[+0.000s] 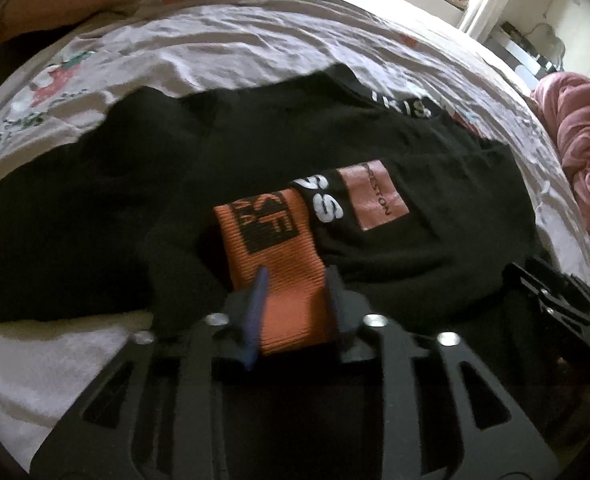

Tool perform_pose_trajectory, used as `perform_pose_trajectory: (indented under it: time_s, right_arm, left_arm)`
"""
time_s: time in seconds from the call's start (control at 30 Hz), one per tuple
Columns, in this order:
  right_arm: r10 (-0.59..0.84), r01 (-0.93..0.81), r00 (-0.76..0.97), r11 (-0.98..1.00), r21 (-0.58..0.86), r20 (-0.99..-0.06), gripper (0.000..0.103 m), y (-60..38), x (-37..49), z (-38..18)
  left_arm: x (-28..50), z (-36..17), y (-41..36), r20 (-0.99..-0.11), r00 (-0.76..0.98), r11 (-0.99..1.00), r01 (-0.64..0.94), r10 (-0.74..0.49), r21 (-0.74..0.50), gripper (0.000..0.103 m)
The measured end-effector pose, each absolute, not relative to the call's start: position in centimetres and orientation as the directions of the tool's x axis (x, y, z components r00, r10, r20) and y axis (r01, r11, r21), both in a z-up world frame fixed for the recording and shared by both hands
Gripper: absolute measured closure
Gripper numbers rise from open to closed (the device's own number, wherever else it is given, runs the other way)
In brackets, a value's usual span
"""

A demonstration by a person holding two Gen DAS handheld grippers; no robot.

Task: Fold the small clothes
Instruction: 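Open the right gripper while the left gripper takes the cuff and lays it flat on the shirt, then move the left gripper to the other sleeve's orange cuff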

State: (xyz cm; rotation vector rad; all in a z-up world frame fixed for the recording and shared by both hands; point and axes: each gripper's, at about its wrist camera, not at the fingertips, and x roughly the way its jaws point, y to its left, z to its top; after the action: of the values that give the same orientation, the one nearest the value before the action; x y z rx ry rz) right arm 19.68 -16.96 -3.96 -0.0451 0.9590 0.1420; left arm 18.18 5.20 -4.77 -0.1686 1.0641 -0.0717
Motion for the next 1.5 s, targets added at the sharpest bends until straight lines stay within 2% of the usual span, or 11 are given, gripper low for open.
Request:
perform_pose_trajectory:
  time_s: [0.07,0.13,0.17,0.3,0.37,0.43,0.5,0.6,1.0,1.5]
  right_arm:
    - [0.125,-0.151,0.578,0.987,0.045,-0.807,0.035,-16.9,19.2,-3.4]
    - [0.143,-0.164,0.590,0.985,0.056,-0.795,0.032,-16.6,18.6,-2.8]
    - [0.152,-0.171,0.594,0.983,0.061,-0.790,0.031,-16.4,18.3,-2.5]
    - [0.183,-0.202,0.615,0.977,0.071,-0.767,0.012,-15.3,17.5,-1.1]
    - [0.189,-0.214,0.632,0.975,0.066,-0.752,0.008,-14.5,17.1,-0.3]
    - [0.203,-0.230,0.642,0.971,0.066,-0.740,0.006,-13.9,16.7,0.3]
    - [0.212,-0.241,0.648,0.968,0.067,-0.732,0.006,-13.3,16.4,0.7]
    - [0.226,-0.257,0.652,0.964,0.069,-0.724,0.005,-12.4,16.0,1.3]
    - [0.276,-0.333,0.663,0.941,0.057,-0.696,0.005,-8.2,14.7,3.6]
    - [0.347,-0.416,0.662,0.907,0.060,-0.664,0.005,-2.9,14.0,5.6]
  left_arm:
    - [17.7,-3.7,5.7,-0.849,0.514,0.986,-0.032,-0.123,-0.162,0.057]
    - [17.3,-3.0,6.2,-0.839,0.533,0.987,-0.043,-0.107,-0.153,0.056]
    - [17.0,-2.6,6.4,-0.833,0.547,0.990,-0.054,-0.083,-0.134,0.051]
    - [16.3,-1.5,7.3,-0.816,0.577,0.990,-0.092,-0.039,-0.112,0.031]
    - [16.0,-1.1,7.7,-0.810,0.586,0.989,-0.110,-0.014,-0.097,0.023]
    - [15.6,-0.8,8.1,-0.805,0.594,0.989,-0.121,0.000,-0.089,0.020]
    - [15.1,-0.4,8.6,-0.798,0.602,0.987,-0.130,0.004,-0.093,0.013]
    - [14.5,0.4,9.6,-0.787,0.616,0.984,-0.155,0.025,-0.090,0.010]
    - [12.3,3.0,14.8,-0.749,0.648,0.953,-0.290,0.134,-0.081,0.010]
    - [10.5,3.4,19.5,-0.747,0.636,0.911,-0.399,0.195,-0.102,0.010]
